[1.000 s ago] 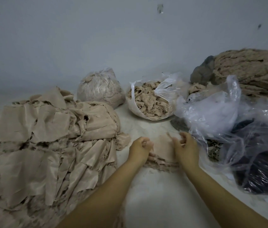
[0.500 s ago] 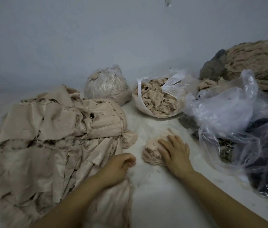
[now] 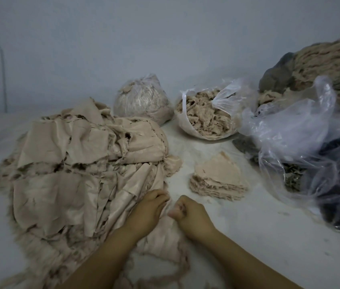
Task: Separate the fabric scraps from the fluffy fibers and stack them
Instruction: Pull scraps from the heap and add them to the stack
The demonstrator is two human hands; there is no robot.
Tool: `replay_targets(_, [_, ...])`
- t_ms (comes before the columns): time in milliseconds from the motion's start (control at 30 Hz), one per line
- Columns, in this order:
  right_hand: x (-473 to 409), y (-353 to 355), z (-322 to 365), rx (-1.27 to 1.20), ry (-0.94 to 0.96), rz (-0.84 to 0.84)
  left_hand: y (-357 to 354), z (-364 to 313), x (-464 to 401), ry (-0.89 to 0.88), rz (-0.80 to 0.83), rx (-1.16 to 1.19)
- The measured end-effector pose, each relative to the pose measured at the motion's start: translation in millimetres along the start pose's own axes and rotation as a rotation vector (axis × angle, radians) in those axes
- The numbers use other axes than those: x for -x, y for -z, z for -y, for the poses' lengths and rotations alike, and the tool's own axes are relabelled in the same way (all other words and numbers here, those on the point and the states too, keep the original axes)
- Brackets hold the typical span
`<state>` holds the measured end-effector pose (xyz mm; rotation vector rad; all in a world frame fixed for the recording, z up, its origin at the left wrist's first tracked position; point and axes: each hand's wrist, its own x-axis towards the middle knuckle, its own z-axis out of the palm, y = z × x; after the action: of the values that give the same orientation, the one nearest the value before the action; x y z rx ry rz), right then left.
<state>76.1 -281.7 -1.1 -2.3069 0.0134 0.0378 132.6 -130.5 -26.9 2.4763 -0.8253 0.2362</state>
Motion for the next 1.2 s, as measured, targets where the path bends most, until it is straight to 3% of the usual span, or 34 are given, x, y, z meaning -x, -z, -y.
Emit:
replay_targets(167, [26.2,13.5,-16.7,-0.321,-0.042,-0.2,-0.3,1.2,-3.1,0.04,-0.039,-0.013])
replay_targets(300, [35.9,29.6,-25.7,-0.424,-0.028,-0.213,9.0,-19.6,-0.6,0.102,-0.105,0.263])
replay_targets(400, [34.9,34.0,-20.2,-0.497,0.024,-0.189,15.8,-54.2,-3.9,0.185,0.095,0.617])
replay_targets(467, [32.3,34.8,-16.3,-0.551,0.015,-0.237,13.1,-67.8,-3.0,0.166,0.191,0.648])
replay_targets(567, [30.8,41.1,-19.1,-0.834,-0.067,-0.334,17.2,-64.4,1.6,0.224,0.105,0.632])
replay_targets(633, [33.6,48.4,-27.4,-0.852,-0.114,-0.384,21.6,-55.4,4.8,0.3,0.018,0.682])
replay_targets(800, [40.1,39.0,-23.9,-0.657,-0.142,-0.036,27.6,-57.8,2.0,0.334,-0.034,0.842])
replay_targets(933, [38.0,30.0,-10.9,-0.727,-0.079,0.142,24.3,-66.6,-9.0,0.319,-0.067,0.848])
replay_targets(1067, [40.6,38.9,-13.2,-0.706,-0.14,0.139,26.7,-53.6,-13.6,0.345,-0.228,0.698])
replay_targets(1133, [42.9,40.4,-15.7,-0.669,-0.144,0.142,24.1,-51.6,-12.6,0.342,-0.225,0.684])
replay_targets(1200, [42.2,38.9,-18.0,-0.631,-0.125,0.099,21.4,-54.7,-11.8,0.34,-0.124,0.696])
